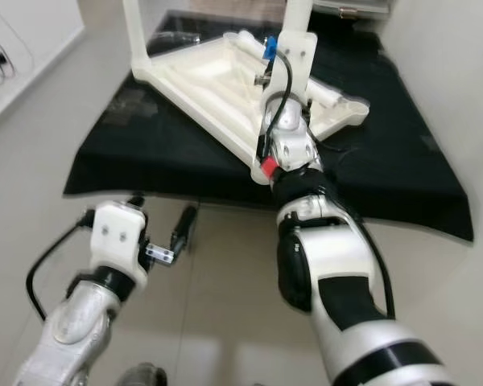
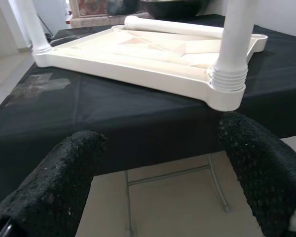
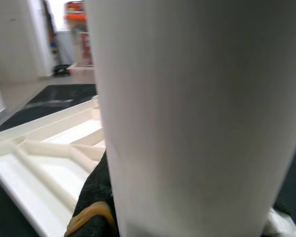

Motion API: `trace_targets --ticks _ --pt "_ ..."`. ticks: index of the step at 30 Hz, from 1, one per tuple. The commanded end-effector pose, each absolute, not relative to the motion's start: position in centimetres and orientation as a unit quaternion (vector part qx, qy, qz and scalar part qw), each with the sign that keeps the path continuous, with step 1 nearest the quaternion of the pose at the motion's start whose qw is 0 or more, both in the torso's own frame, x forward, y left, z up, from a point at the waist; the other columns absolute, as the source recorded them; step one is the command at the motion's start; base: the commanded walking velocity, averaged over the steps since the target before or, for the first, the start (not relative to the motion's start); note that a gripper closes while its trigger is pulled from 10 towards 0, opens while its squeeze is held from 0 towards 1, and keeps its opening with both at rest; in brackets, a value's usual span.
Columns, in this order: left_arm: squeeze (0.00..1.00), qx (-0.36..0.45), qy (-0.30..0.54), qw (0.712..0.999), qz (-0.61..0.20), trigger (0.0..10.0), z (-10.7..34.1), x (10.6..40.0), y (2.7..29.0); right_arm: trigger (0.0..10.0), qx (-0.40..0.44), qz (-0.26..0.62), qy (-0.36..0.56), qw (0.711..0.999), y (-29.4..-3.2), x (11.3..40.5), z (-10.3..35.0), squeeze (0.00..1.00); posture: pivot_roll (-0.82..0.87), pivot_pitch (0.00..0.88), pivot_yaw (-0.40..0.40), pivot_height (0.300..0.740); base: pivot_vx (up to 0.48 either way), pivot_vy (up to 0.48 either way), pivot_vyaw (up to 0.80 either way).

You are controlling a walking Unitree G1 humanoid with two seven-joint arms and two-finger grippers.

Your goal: Building children table

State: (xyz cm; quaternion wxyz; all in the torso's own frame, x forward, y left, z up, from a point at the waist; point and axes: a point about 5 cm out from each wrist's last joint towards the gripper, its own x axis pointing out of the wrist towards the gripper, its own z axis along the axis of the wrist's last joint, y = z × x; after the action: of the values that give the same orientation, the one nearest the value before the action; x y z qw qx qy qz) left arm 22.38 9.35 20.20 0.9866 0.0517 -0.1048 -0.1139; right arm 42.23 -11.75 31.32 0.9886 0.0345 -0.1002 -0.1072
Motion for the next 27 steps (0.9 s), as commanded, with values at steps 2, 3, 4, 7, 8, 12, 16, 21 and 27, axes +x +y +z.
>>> trace_targets --ticks 2,3,4,7,8,12,16,21,27 --pt "0.00 0.052 -0.102 0.986 -0.120 10.0 20.1 22.3 9.2 10.0 0.038 -0.142 0.026 0.989 -12.0 42.3 25.2 0.00 0.12 0.215 -0.065 0.740 0.000 0.000 0.00" --pt "0.00 0.053 -0.103 0.986 -0.119 10.0 20.1 22.3 9.2 10.0 0.044 -0.159 0.037 0.986 -12.0 42.2 25.0 0.00 0.12 0.222 -0.066 0.740 0.000 0.000 0.00" --pt "0.00 0.053 -0.103 0.986 -0.119 10.0 20.1 22.3 9.2 10.0 0.044 -0.159 0.037 0.986 -12.0 42.2 25.0 0.00 0.12 0.222 -0.066 0.740 0.000 0.000 0.00" --pt "0.00 0.054 -0.104 0.986 -0.118 10.0 20.2 22.4 9.3 10.0 0.051 -0.199 0.050 0.977 -12.2 42.1 24.8 0.00 0.12 0.225 -0.068 0.740 0.000 0.000 0.00" --pt "0.00 0.054 -0.104 0.986 -0.118 10.0 20.2 22.4 9.3 10.0 0.051 -0.199 0.050 0.977 -12.2 42.1 24.8 0.00 0.12 0.225 -0.068 0.740 0.000 0.000 0.00" --pt "0.00 0.055 -0.105 0.986 -0.116 10.0 20.2 22.4 9.4 10.0 0.054 -0.255 0.063 0.963 -12.3 41.8 24.4 0.00 0.12 0.230 -0.067 0.740 0.000 0.000 0.00" --pt "0.00 0.056 -0.105 0.986 -0.116 10.0 20.2 22.4 9.5 10.0 0.054 -0.285 0.060 0.955 -12.2 41.6 24.4 0.00 0.12 0.232 -0.069 0.740 0.000 0.000 0.00" --pt "0.00 0.058 -0.104 0.986 -0.115 10.0 20.2 22.5 9.5 10.0 0.021 -0.364 0.043 0.930 -11.6 40.9 24.6 0.00 0.12 0.235 -0.070 0.740 0.000 0.000 0.00" --pt "0.00 0.058 -0.104 0.986 -0.114 10.0 20.2 22.5 9.6 10.0 0.016 -0.403 0.051 0.913 -10.1 40.2 24.2 0.00 0.12 0.236 -0.072 0.740 0.000 0.000 0.00"
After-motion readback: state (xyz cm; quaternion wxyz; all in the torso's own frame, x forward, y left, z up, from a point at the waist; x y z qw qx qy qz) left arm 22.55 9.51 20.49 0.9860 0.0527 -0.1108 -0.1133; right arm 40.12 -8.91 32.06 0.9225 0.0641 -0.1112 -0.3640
